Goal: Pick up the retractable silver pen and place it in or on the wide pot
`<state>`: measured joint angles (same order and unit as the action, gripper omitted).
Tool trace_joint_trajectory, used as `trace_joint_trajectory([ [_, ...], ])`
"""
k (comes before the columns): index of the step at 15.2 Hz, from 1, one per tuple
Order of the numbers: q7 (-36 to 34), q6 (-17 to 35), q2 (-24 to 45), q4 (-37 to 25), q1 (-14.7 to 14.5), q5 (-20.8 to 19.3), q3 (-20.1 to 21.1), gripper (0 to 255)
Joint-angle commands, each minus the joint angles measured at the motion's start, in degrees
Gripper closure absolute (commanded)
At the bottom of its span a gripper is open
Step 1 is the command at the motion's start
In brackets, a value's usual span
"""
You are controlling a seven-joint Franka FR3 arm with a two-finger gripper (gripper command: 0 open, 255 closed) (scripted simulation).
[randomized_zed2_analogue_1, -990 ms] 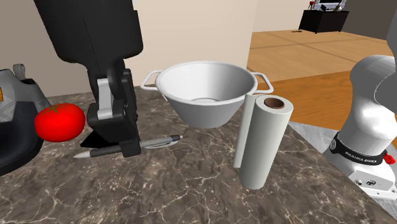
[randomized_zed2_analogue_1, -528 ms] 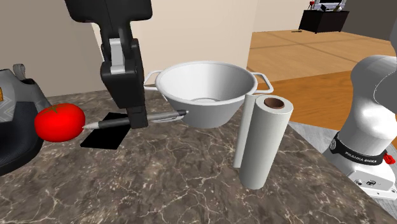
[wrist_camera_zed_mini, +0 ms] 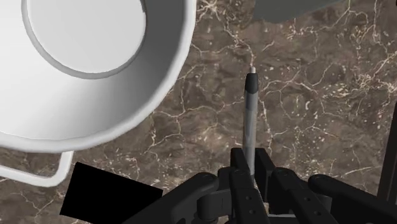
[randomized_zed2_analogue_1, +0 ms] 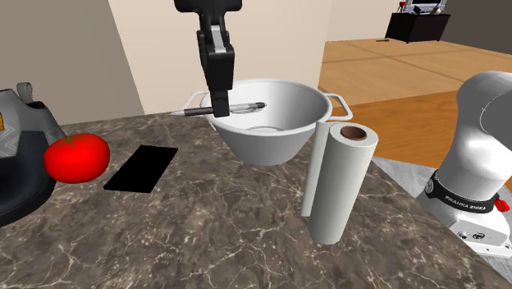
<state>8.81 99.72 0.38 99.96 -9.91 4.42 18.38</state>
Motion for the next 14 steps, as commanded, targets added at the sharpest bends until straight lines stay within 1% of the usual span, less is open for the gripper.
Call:
trace_joint_trajectory([
  [1, 3.05, -0.12, -1.96, 2.01, 1.44, 0.58, -1.41, 255],
  [7, 11.65, -0.54, -6.5, 6.72, 5.3, 1.27, -5.96, 255],
  [14, 21.38, -1.47, -9.06, 9.14, 9.56, 0.64, -11.58, 255],
])
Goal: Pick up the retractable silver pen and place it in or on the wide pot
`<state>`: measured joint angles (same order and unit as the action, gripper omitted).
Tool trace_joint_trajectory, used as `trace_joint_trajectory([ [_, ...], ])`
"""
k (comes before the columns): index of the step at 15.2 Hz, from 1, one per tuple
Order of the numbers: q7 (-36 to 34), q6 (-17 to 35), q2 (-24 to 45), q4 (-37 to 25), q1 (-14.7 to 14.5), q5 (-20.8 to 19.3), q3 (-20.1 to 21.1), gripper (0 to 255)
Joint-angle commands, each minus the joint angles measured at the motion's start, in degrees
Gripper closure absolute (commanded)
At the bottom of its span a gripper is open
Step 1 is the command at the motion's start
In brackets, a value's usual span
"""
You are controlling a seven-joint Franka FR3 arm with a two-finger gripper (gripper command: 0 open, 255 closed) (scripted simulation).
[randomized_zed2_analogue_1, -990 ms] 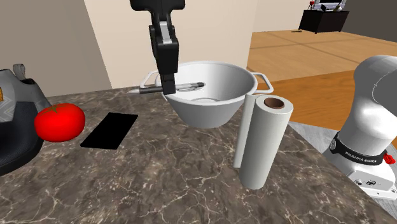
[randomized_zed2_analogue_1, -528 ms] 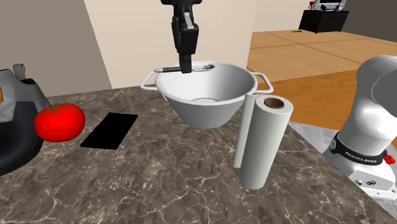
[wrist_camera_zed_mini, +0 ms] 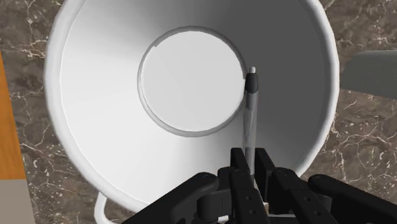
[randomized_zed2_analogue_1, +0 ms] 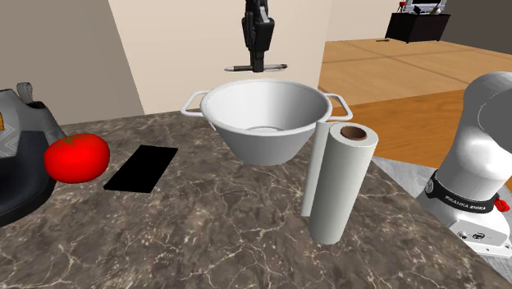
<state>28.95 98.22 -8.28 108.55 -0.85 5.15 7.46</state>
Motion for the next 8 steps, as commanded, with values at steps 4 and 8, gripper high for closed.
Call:
trace_joint_trajectory([
  [4, 4.94, 0.4, -0.63, 1.41, 2.11, -0.55, -2.81, 255],
  [8, 5.12, 3.47, -0.6, 4.46, 2.08, -0.5, -2.77, 255],
])
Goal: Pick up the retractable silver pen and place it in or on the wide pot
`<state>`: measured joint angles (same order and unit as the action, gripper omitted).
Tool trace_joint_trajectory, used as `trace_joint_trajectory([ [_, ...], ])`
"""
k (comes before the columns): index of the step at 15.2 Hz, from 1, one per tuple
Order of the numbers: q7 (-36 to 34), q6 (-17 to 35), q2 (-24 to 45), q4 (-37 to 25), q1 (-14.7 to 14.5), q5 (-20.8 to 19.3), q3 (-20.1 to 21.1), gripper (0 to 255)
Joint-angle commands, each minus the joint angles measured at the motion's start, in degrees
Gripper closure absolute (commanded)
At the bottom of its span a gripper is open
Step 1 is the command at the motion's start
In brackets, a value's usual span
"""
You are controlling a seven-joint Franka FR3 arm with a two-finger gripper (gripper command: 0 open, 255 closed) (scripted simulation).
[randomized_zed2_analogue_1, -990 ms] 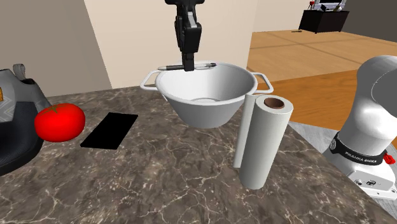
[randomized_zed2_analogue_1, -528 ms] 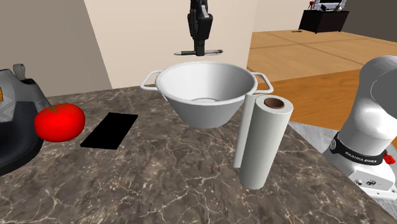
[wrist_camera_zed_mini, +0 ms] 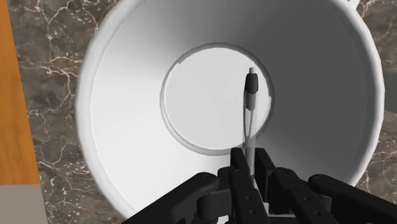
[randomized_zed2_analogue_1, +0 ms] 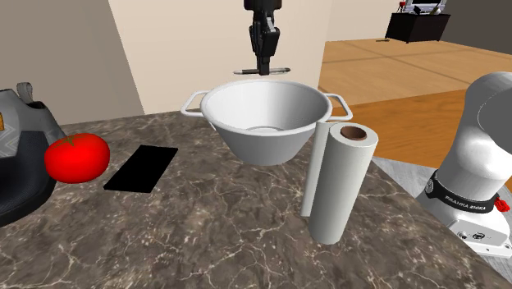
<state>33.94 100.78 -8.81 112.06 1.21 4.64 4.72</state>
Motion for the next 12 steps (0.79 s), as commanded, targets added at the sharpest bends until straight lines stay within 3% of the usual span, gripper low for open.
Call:
trace_joint_trajectory([
  [1, 0.17, 1.67, -0.03, 1.68, 0.01, 0.03, -0.01, 255],
  [12, 0.55, 8.59, 0.89, 7.7, -0.06, 0.14, 0.11, 255],
])
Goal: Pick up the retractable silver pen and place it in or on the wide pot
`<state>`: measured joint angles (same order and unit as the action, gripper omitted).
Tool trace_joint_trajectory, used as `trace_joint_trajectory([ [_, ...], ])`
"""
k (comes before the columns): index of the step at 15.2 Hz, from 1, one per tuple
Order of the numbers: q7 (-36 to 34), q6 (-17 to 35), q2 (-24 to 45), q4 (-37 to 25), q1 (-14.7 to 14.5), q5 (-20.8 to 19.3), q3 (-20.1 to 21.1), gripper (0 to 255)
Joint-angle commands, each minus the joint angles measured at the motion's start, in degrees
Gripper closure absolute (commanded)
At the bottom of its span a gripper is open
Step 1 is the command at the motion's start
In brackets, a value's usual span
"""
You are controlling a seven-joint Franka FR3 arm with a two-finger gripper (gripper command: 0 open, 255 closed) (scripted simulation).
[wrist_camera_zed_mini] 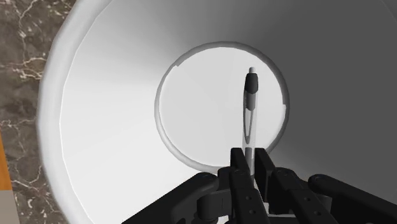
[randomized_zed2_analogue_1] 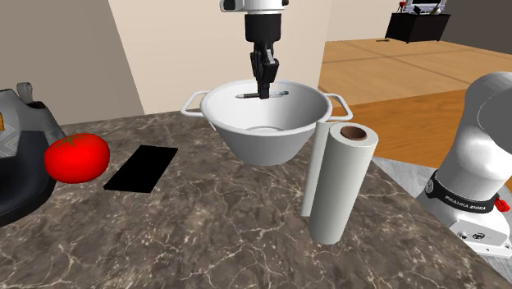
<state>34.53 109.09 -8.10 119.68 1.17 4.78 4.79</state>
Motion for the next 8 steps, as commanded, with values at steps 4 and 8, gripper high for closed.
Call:
trace_joint_trajectory([
  [4, -0.03, 0.29, 0.18, 0.07, -0.02, 0.0, 0.03, 255],
  [8, -0.03, 0.29, 0.18, 0.07, -0.02, 0.0, 0.03, 0],
])
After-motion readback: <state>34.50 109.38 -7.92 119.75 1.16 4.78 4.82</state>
